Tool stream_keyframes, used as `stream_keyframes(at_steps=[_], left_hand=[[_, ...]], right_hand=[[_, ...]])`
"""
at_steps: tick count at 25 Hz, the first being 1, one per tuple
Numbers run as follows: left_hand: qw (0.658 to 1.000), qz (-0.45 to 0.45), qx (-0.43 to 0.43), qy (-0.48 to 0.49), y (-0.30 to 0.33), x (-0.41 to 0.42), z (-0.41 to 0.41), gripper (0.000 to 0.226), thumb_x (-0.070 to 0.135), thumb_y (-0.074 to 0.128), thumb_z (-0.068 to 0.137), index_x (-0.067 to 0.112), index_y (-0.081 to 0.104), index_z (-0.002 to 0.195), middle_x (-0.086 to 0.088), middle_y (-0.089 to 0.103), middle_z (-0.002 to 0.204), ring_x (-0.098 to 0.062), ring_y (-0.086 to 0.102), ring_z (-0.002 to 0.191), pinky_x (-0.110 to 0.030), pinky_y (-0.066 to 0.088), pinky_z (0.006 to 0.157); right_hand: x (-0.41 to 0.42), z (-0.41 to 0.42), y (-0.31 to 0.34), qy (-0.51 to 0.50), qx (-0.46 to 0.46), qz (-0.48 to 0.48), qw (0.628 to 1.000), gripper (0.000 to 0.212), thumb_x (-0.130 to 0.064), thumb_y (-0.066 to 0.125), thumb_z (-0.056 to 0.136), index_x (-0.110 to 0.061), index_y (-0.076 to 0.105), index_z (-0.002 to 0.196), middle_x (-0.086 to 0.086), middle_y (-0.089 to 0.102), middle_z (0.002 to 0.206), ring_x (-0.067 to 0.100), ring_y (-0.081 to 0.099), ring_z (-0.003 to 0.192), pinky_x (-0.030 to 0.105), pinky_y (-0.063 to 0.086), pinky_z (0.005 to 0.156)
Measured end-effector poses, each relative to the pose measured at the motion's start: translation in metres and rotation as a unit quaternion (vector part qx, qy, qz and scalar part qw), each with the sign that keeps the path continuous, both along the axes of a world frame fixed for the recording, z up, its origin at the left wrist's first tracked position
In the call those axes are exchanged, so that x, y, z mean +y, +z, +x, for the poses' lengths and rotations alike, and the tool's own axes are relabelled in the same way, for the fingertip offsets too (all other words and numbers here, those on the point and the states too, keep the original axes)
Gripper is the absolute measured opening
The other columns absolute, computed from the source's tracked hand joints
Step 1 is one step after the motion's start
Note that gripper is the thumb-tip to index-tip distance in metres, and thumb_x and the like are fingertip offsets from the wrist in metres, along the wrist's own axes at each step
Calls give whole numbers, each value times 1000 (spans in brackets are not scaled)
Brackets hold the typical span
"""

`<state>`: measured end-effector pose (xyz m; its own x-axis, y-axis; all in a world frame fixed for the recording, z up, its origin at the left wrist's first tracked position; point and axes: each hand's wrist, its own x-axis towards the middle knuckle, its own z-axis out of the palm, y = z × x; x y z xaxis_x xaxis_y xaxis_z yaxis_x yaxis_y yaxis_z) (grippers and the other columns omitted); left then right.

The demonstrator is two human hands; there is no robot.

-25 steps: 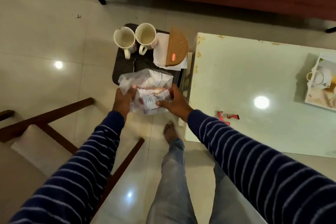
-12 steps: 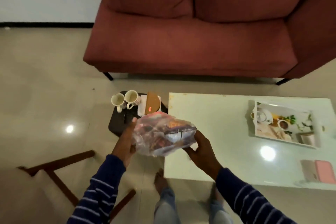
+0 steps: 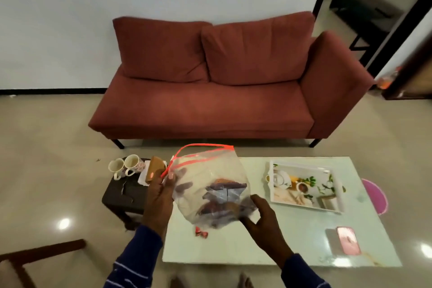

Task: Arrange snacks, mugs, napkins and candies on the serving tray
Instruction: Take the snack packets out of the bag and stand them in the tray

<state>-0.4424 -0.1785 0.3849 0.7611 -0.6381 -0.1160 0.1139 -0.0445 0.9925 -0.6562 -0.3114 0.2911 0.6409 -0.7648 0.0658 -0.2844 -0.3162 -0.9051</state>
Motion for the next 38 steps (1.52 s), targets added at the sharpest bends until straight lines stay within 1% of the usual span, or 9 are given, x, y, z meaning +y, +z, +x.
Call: stream_keyframes(at_steps=[5,9,12,17,20,25,30,35,38], left_hand=[[999,-35,1,-24,15,-16,-36,23,33,47,95,23,62,109,-4,70,120,-32,73,92,-42,58,79],[993,-24,-64,-97,22,-21,-42,17,32,44,97,35,62,98,0,73,115,-25,73,92,-32,56,71],[979,-30,-164,-121,23,-19,-43,14,35,50,100,34,62,94,1,72,97,-15,70,85,-22,53,70],[950,-52,-279,-134,37,-24,-40,12,41,51,95,35,61,95,9,64,78,-9,60,69,-15,47,63],[935,-69,-314,-151,53,-31,-35,13,35,52,95,36,63,101,13,66,80,-2,59,69,-10,44,62],[919,-73,-338,-190,70,-62,-55,19,21,55,95,33,65,105,11,71,97,-8,68,88,-14,50,76],[932,-57,-324,-152,70,-92,-105,18,29,49,96,35,62,106,9,69,100,-12,67,92,-21,52,77],[952,-65,-287,-86,71,-98,-140,24,15,45,98,29,64,103,7,74,102,-14,71,98,-25,57,82],[937,-22,-349,-7,74,-102,-151,17,22,47,97,27,64,95,24,69,95,2,65,90,-11,52,73]], right_hand=[[-2,-46,14,40,40,56,997,46,-25,82,76,-45,56,109,-24,67,108,-2,63,100,23,48,82],[-3,-62,36,-39,25,112,993,59,-17,79,82,-41,50,127,-23,57,130,1,55,120,33,43,96],[-18,-63,85,-80,-28,38,996,54,-10,75,86,-35,53,127,-19,55,132,5,52,125,29,42,99],[-47,-40,156,21,-48,-131,990,25,-16,71,89,-30,68,110,-15,62,129,5,54,125,17,39,102],[-67,-27,176,72,-57,-172,981,31,-19,67,92,-25,64,122,-13,60,132,5,53,127,16,39,104],[-129,-23,194,182,82,-210,957,33,-29,58,99,-25,62,132,-18,59,127,-5,49,116,16,39,97],[-176,-46,188,347,217,-119,905,38,-39,66,92,-26,65,128,-7,70,124,1,63,109,23,50,92],[-189,-72,175,439,122,-18,890,34,-35,68,91,-17,72,119,-2,75,113,15,71,99,34,57,87],[-182,-76,166,461,127,-10,878,30,-37,73,87,-27,73,115,-17,74,109,8,71,94,26,57,82]])
